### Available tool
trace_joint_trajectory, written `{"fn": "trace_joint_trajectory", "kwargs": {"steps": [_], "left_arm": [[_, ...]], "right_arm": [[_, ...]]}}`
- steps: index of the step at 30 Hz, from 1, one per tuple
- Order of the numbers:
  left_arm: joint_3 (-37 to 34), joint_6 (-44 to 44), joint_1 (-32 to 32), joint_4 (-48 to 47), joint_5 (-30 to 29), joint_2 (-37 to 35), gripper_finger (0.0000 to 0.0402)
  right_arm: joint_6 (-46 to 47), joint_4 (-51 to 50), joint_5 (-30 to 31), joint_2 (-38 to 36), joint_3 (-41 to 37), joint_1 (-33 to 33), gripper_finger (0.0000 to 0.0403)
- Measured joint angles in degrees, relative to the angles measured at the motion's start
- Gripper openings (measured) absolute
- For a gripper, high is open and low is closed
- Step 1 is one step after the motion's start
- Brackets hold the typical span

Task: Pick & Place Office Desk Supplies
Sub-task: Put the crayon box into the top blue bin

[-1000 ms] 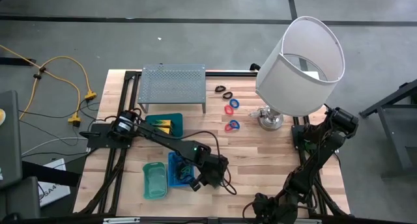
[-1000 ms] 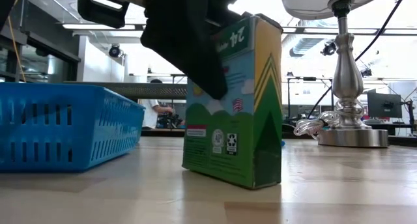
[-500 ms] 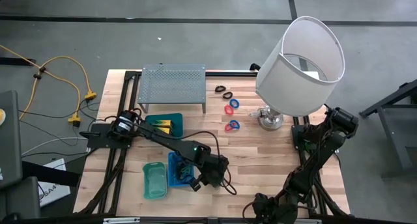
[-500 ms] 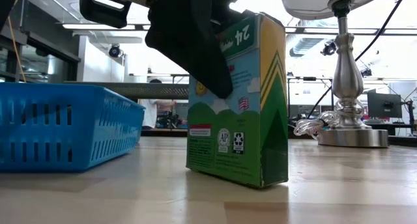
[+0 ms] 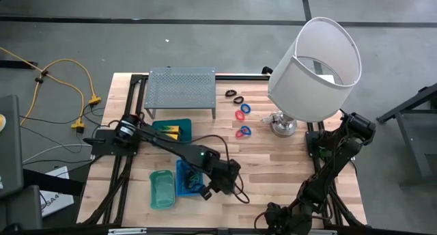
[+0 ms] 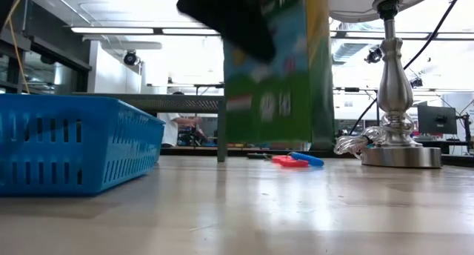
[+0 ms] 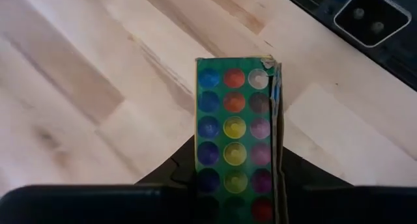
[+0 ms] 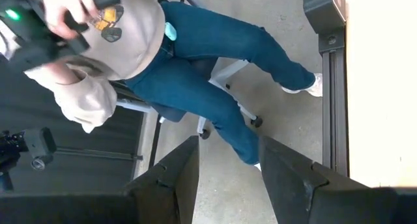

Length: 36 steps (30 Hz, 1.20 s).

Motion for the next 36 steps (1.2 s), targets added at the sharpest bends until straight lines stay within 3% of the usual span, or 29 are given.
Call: {"fn": "trace_joint_trajectory", "kwargs": {"steps": [7,20,36], "left_arm": [[3.1,-1.7,0.0,-6.7,-6.4,-5.0,0.0095],[3.2,-18.6,-2.1,-16.3,-14.6,-12.0,0.0102],[3.1,-31.0,6.9,-26.2,-16.8,-12.5,0.0102]], "right_arm": [[0.0,0.0,0.0,0.0,0.0,0.0,0.0146],[0.0,0.0,0.0,0.0,0.0,0.0,0.0146],[0.0,0.0,0.0,0.0,0.0,0.0,0.0146]]}}
